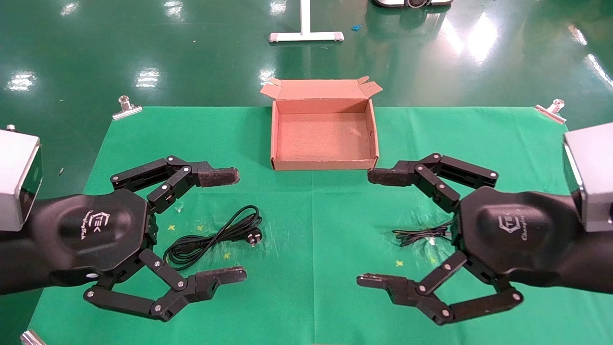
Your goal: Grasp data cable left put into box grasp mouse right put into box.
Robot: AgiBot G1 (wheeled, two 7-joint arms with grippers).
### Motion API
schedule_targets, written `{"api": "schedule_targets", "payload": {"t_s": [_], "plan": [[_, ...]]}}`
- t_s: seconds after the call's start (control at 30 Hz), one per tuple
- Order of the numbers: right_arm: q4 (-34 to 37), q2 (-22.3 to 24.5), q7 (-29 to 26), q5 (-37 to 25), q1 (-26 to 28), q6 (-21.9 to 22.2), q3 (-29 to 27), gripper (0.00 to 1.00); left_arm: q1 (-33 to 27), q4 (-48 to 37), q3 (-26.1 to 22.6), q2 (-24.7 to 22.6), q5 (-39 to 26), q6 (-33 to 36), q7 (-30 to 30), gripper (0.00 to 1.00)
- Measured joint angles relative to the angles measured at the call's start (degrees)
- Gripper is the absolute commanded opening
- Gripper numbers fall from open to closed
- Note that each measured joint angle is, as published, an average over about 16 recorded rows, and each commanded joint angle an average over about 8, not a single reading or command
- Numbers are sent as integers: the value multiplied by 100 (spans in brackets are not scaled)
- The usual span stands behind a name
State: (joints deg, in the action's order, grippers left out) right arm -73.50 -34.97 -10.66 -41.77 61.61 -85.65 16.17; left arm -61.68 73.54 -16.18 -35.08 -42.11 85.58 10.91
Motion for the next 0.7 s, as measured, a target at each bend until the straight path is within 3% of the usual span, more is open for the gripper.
{"api": "schedule_targets", "payload": {"t_s": [0.7], "plan": [[0,0,0,0,0,0,0,100,0,0,0,0,0,0,0,100]]}}
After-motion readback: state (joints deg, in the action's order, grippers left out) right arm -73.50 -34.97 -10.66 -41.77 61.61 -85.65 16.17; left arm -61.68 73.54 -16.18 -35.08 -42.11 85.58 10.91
